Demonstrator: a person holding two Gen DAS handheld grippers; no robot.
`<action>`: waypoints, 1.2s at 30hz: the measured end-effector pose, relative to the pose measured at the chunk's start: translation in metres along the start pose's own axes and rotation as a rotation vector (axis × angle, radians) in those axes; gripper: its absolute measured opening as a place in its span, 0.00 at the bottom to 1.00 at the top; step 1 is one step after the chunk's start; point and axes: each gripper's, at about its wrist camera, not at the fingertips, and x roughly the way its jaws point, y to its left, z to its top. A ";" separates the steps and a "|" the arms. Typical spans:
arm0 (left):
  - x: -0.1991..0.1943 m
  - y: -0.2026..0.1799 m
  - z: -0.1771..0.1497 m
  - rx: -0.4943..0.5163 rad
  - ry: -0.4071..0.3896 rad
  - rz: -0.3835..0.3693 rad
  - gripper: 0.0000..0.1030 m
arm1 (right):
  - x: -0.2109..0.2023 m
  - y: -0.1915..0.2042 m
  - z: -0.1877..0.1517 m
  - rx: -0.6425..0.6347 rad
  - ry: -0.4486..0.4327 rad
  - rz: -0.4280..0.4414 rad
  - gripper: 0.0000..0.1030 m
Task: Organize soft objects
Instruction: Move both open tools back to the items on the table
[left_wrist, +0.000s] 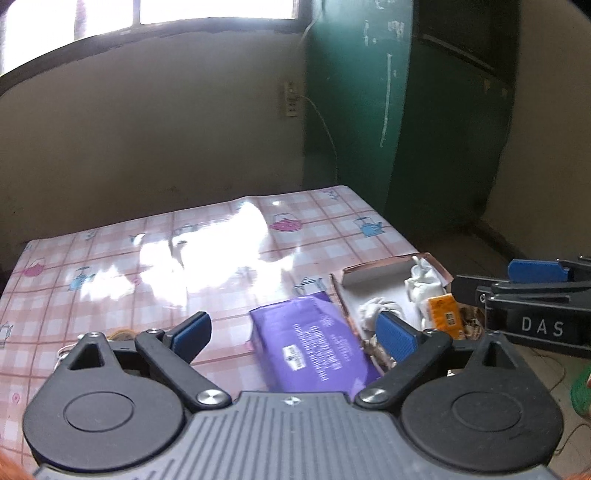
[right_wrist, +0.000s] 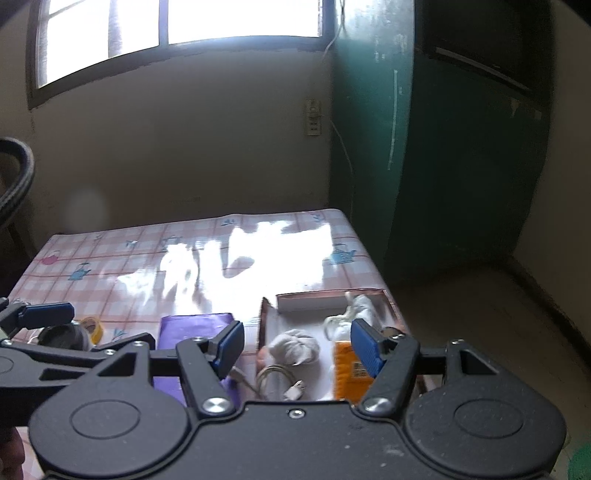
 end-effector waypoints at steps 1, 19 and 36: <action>-0.002 0.002 -0.001 -0.004 0.000 0.002 0.96 | 0.000 0.003 0.000 -0.003 0.000 0.003 0.74; -0.022 0.058 -0.018 -0.096 -0.010 0.038 0.96 | -0.001 0.062 -0.005 -0.069 0.009 0.087 0.74; -0.020 0.211 -0.087 -0.348 0.077 0.274 0.97 | -0.014 0.153 -0.023 -0.155 -0.025 0.324 0.74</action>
